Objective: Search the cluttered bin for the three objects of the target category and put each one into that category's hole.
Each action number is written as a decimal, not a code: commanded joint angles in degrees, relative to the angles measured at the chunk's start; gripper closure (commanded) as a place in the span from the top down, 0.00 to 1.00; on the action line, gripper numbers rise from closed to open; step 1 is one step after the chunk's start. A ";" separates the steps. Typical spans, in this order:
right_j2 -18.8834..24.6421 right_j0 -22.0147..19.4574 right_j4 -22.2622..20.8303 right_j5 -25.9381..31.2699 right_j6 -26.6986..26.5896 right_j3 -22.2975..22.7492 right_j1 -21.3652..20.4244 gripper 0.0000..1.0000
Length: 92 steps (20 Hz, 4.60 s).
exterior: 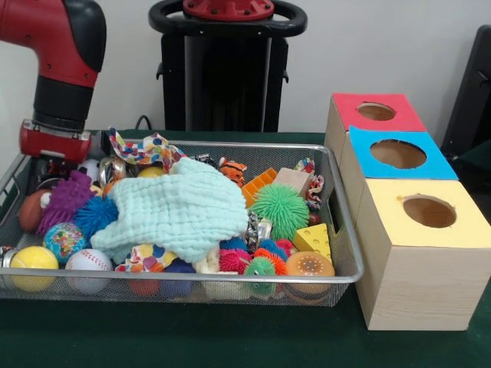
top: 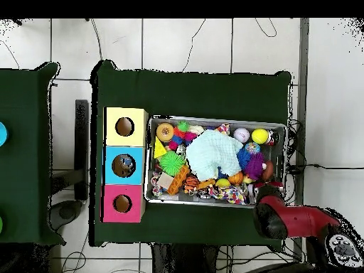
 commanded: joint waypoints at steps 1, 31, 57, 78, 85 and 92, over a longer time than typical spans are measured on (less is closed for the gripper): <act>17.07 -2.10 -2.09 -0.31 8.07 7.30 8.97 1.00; 4.09 20.12 33.11 -9.15 20.10 14.04 7.54 1.00; 4.80 24.20 51.53 -13.13 24.86 22.49 7.31 1.00; 4.97 25.97 60.87 1.04 22.92 28.92 -6.45 1.00; 6.72 25.25 62.75 3.12 23.97 30.36 -9.23 1.00; 8.75 24.09 64.77 4.65 25.08 31.06 -10.85 1.00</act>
